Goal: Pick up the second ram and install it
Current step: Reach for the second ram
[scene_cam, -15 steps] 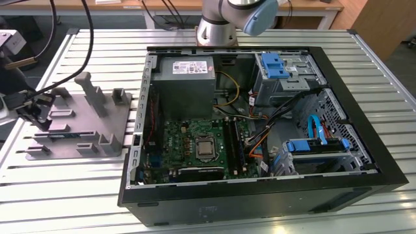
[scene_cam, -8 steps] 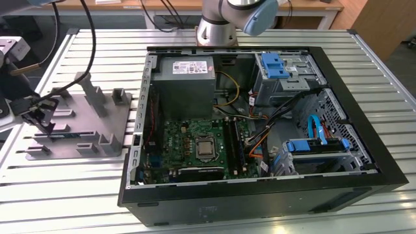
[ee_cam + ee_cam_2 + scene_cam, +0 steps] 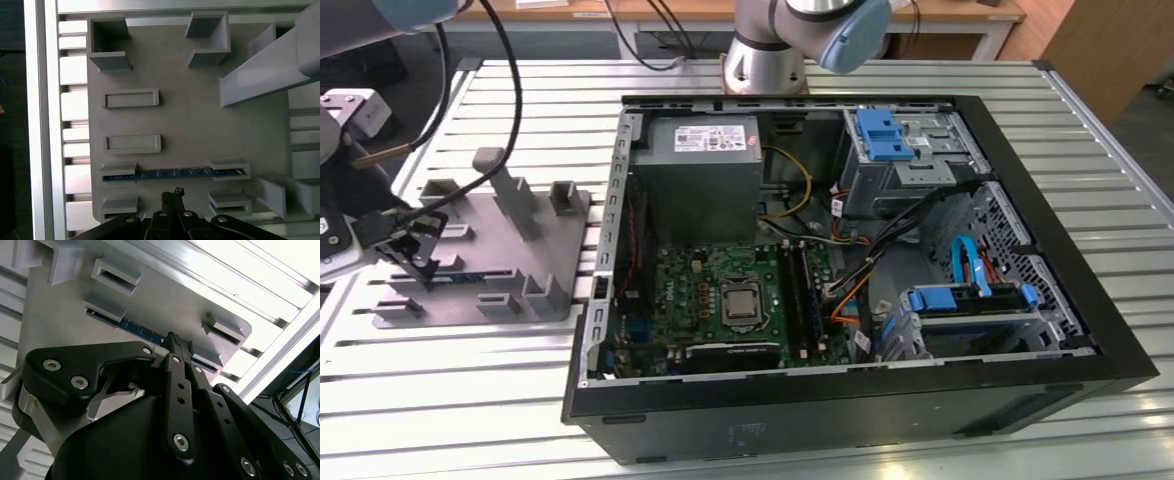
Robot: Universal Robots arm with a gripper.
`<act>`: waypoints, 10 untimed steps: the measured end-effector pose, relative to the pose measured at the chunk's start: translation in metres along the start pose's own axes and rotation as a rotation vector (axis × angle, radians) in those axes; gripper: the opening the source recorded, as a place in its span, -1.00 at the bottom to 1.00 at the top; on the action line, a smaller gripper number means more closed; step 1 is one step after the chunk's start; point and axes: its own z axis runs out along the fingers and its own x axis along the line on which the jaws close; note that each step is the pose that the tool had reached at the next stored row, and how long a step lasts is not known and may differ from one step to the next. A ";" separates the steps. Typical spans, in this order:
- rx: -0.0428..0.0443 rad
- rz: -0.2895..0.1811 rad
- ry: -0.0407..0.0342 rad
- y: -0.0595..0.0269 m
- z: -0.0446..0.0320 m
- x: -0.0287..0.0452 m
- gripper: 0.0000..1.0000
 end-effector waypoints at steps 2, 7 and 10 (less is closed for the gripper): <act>0.0000 0.000 0.0000 -0.0001 0.0025 0.0001 -0.80; 0.0000 0.000 0.0000 0.0000 0.0074 0.0002 -0.80; 0.0001 0.000 0.0000 0.0016 0.0089 0.0004 -0.80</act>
